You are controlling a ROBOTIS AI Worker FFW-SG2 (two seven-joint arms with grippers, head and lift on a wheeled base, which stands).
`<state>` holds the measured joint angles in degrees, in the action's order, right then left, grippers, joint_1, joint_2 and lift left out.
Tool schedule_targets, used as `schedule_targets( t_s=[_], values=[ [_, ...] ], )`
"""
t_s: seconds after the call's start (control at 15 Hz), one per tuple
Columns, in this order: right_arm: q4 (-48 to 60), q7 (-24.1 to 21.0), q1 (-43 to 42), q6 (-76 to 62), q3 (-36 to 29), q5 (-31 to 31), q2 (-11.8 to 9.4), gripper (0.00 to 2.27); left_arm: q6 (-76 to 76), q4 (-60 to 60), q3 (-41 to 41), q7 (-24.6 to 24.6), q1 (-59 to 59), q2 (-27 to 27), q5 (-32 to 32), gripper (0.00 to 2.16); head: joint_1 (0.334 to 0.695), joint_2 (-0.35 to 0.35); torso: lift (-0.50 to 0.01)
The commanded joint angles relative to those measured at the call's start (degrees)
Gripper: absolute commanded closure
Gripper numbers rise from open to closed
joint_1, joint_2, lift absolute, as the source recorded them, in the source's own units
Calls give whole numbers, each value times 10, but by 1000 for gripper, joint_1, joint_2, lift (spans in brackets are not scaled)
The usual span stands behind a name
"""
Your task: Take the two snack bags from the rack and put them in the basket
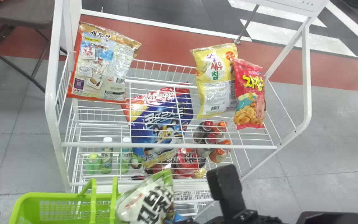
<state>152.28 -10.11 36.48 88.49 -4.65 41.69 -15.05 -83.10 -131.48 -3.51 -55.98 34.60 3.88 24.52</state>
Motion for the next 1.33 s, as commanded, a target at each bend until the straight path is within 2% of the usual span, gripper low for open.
schedule_targets(
  t_s=[0.0,0.2,0.33,0.6,0.67,0.73,0.8,0.87,0.93,1.27],
  values=[
    [-4,2,2,16,51,-13,5,1983,0,0,3,1,-2,-5,-1,1872,695,-350,-11],
    [-52,2,-14,16,121,-56,17,1986,-4,-2,4,0,-3,-5,-1,1872,695,-350,-11],
    [-101,3,-29,13,156,-84,19,1983,-5,-4,4,-2,0,-5,-1,1872,695,-325,-11],
    [-160,23,-54,-73,190,-113,23,1980,-7,-12,3,-4,8,-4,-1,1872,695,-279,-11],
    [-166,31,-56,-89,191,-118,26,1838,-9,-14,2,-4,10,-3,-1,1872,695,-256,-11],
    [-170,39,-57,-107,190,-124,27,1359,-9,-15,1,-4,11,-3,-1,1872,695,-230,-11],
    [-169,39,-57,-114,188,-133,27,616,-9,-15,1,-4,11,-3,-1,1872,695,-178,-11],
    [-163,40,-57,-112,181,-136,26,-2,-11,-16,1,-5,11,-3,-1,1872,695,-166,-11],
    [-154,40,-56,-105,173,-136,25,-2,-11,-16,2,-5,11,-3,-1,1872,695,-162,-11],
    [-104,44,-42,-47,126,-118,19,56,-11,-16,2,-5,11,-2,-1,1872,695,-247,-11]
  ],
)
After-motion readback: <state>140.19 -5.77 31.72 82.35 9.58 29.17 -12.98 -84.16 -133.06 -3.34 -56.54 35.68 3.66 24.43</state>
